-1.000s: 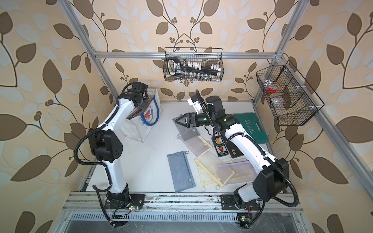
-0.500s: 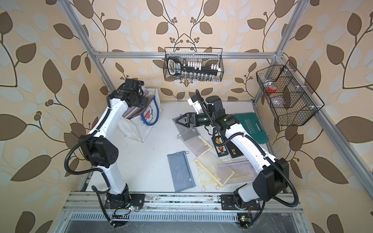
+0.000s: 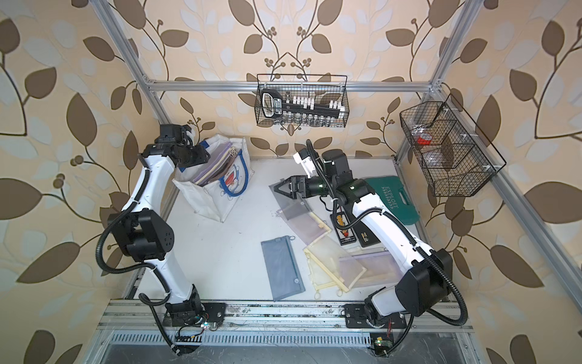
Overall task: Put the pencil pouch into the canvas bag
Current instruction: Place the pencil pouch in the canvas bag.
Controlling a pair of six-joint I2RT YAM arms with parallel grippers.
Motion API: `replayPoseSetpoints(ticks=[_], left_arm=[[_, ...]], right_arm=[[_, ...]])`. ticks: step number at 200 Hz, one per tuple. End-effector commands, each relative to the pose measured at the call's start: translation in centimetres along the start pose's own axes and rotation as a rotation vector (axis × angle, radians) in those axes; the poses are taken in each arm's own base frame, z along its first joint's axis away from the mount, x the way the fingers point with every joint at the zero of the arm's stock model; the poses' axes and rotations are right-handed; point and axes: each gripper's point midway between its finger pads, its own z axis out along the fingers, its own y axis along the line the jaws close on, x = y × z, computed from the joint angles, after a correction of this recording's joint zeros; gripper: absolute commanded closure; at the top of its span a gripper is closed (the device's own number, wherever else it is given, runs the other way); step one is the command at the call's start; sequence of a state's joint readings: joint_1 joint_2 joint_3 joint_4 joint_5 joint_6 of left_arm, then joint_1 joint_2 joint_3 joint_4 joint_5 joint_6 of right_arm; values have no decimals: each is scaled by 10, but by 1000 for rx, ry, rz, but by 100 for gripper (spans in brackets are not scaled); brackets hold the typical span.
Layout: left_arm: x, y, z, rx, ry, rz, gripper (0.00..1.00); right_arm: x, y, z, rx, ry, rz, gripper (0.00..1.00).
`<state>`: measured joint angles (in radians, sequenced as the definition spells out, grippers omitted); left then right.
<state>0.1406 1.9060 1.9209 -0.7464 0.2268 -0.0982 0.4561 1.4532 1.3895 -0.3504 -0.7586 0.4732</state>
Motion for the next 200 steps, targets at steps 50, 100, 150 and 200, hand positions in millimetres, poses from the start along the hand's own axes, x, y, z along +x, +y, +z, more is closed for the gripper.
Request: replayPoseSetpoints(ticks=[50,100,150,200], left_arm=[[38,-12,66,8,141,-17,53],[59,0,79,-111,218,43,54],[0,-16,12,-135,62,117,43],[-12,-51,-79,-66,-51,151,29]], right_arm=[[0,1,-4,12,-5,-22,1],[-1,-3,-2,17,-2,-15,1],[0,-11,2,35,8,3,1],[26,-40,8,110,67,84,1]])
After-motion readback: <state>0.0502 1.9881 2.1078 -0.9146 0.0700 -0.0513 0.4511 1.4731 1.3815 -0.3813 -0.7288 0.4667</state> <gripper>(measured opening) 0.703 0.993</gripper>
